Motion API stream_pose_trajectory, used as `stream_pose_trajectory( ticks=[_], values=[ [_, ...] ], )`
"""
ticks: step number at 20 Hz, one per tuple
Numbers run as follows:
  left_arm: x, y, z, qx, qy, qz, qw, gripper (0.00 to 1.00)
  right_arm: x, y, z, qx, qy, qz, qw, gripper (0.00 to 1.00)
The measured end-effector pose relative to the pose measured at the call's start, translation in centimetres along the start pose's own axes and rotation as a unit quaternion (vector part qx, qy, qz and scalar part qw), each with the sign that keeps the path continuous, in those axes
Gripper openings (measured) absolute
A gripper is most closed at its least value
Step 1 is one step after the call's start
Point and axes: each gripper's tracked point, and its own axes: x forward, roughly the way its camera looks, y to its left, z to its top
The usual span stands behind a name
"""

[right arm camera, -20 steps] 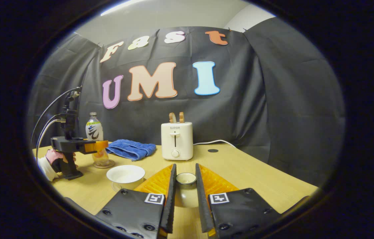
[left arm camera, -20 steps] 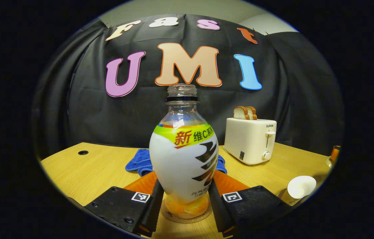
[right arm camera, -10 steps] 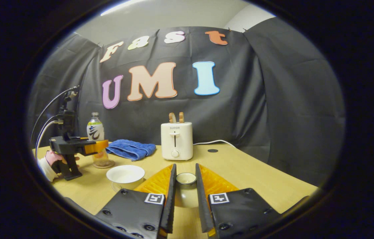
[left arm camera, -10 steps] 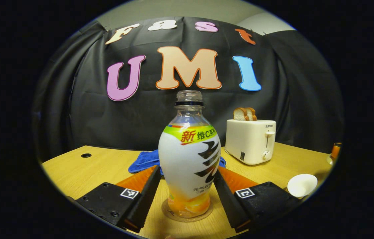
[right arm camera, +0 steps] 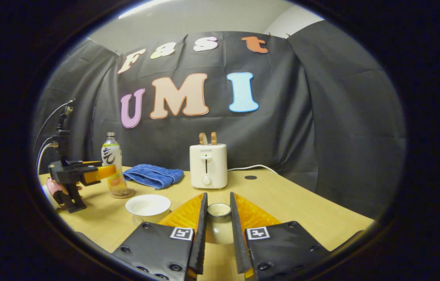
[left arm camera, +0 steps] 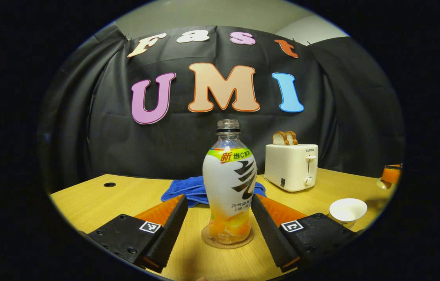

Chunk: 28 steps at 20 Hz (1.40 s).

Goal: Open the teacup lid with one hand, grasp the water bottle and pour water into the teacup with the other hand; after pouring, place the water bottle on the coaster and then close the teacup lid.

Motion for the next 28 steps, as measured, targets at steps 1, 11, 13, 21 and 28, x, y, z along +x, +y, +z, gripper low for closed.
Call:
stream_pose_trajectory(
  ticks=[1,11,13,21,28],
  values=[
    [-0.9,0.6,0.1,0.001,-0.001,0.009,1.0,0.95,0.1,0.3,-0.1,0.0,0.001,0.011,1.0,0.35],
    [-7.6,2.8,0.4,0.001,-0.005,0.002,1.0,0.94,3.6,9.0,-0.7,0.0,0.015,0.126,0.992,0.36],
    [-8.7,3.9,0.4,0.002,-0.004,0.02,1.0,0.95,3.8,10.3,-0.9,-0.002,0.022,0.145,0.989,0.36],
    [-11.1,6.5,0.3,0.003,-0.002,0.083,0.997,0.94,5.0,13.7,-2.1,-0.013,0.06,0.185,0.981,0.35],
    [-11.1,6.4,0.3,0.003,-0.002,0.08,0.997,0.95,4.9,14.0,-2.8,-0.018,0.083,0.189,0.978,0.4]
  ],
)
